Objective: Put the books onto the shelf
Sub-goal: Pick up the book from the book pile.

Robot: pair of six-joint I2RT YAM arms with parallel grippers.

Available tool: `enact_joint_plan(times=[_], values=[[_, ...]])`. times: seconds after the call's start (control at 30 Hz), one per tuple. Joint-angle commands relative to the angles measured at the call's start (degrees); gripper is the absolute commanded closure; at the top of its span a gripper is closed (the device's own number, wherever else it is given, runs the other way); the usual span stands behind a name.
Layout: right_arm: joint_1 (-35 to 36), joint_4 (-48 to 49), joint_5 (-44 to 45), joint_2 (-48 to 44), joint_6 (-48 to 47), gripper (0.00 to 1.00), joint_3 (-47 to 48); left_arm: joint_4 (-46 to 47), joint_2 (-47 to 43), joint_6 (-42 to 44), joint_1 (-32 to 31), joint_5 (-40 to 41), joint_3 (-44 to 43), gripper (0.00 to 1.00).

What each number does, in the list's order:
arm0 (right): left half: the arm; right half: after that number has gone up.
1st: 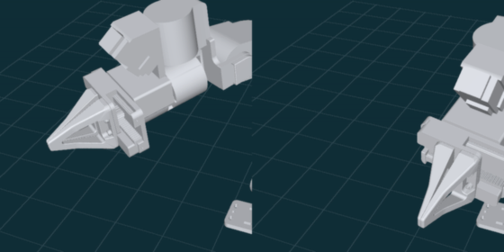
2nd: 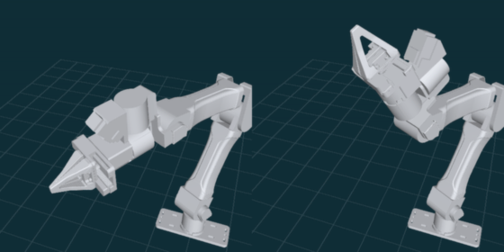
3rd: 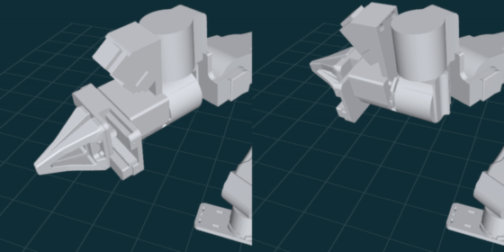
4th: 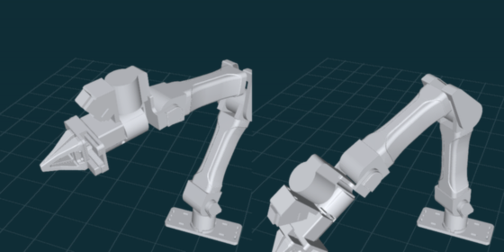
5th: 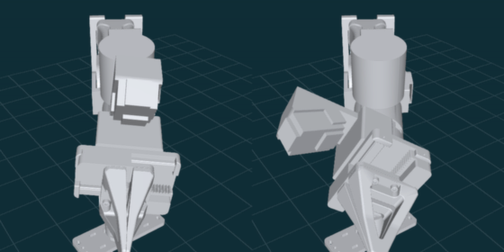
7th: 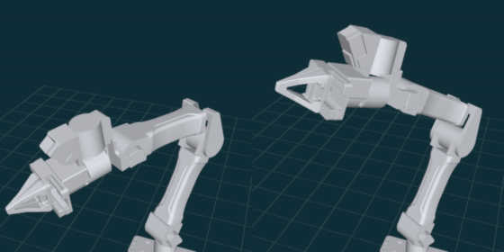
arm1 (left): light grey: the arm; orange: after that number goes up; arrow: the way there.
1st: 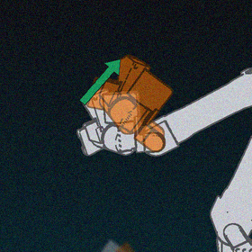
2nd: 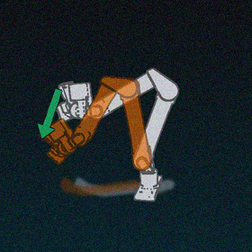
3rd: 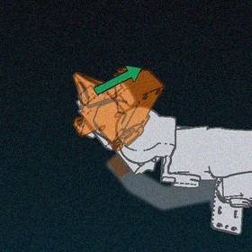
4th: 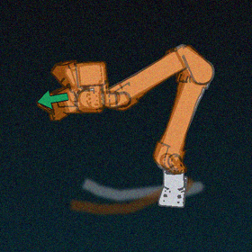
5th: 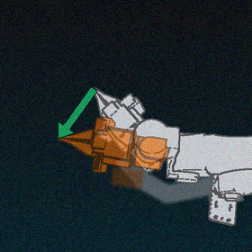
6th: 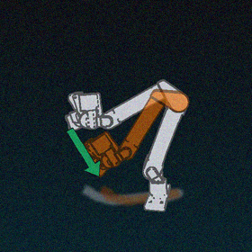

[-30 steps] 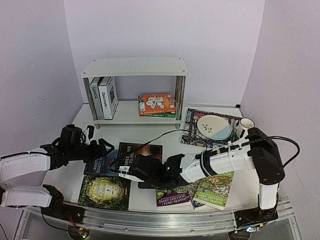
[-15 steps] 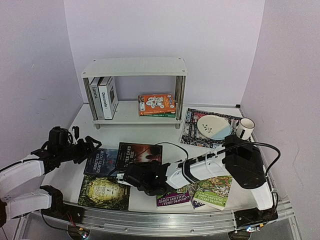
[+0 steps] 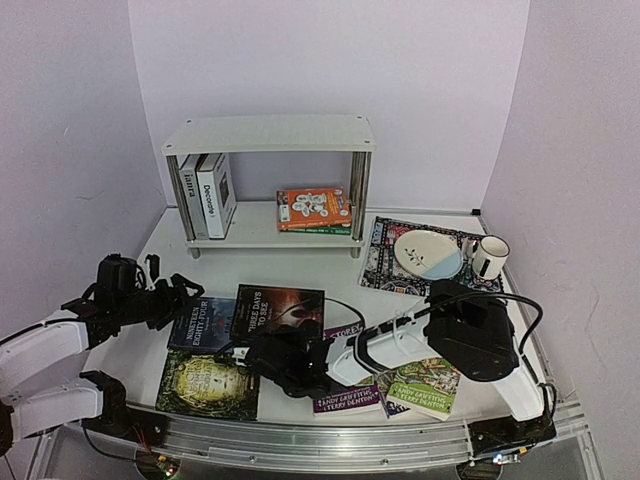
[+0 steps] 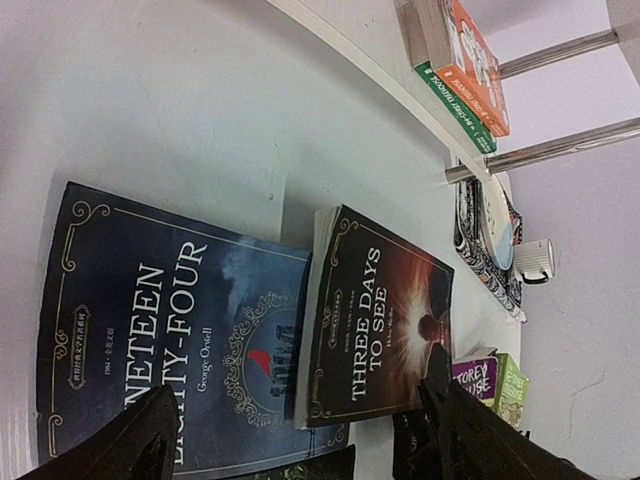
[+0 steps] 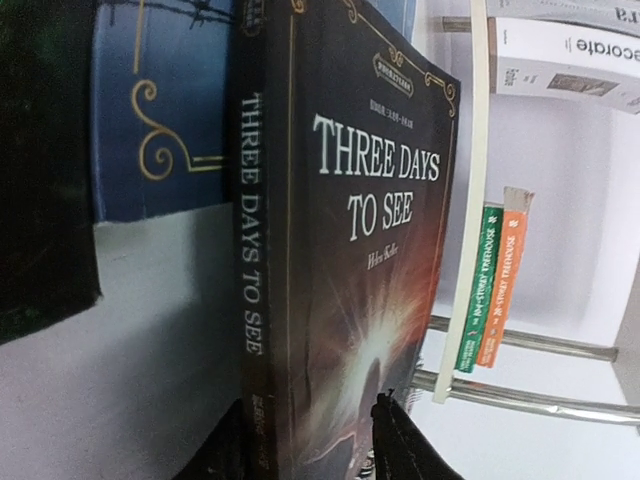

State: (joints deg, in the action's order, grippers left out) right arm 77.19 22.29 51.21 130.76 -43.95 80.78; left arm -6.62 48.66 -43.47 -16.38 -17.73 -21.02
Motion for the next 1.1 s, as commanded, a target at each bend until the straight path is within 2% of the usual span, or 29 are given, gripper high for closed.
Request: enact_joint_plan(times=[0.0, 0.13, 0.3, 0.5, 0.77, 0.9, 1.07], values=[[0.4, 6.8, 3.6, -3.1, -1.2, 1.0, -2.4, 0.0, 1.6, 1.3, 0.2, -0.1, -3.2, 0.09], [0.6, 9.4, 3.6, -8.6, -1.1, 1.0, -5.7, -0.4, 0.4, 7.5, 0.2, -3.7, -6.2, 0.14], [0.6, 12.2, 0.8, -18.5, -0.3, 1.0, -12.2, -1.5, -7.6, 11.8, 0.2, -2.0, -8.6, 0.11], [0.4, 9.9, -5.1, -29.4, 2.5, 1.0, -17.5, -1.3, -4.7, 13.9, 0.1, -8.7, -11.1, 0.11], [-0.2, 3.9, -7.4, -32.0, 2.8, 1.0, -18.2, 0.5, -2.3, 18.2, -2.6, -13.1, -17.7, 0.1], [-0.2, 0.1, -9.8, -31.4, 5.0, 1.0, -18.3, 0.6, -0.5, 19.2, -8.2, -5.4, -19.9, 0.11], [0.4, -5.5, -12.2, -28.4, 9.6, 0.99, -17.4, 0.6, 0.0, 18.9, -8.9, -1.7, -20.0, 0.11]])
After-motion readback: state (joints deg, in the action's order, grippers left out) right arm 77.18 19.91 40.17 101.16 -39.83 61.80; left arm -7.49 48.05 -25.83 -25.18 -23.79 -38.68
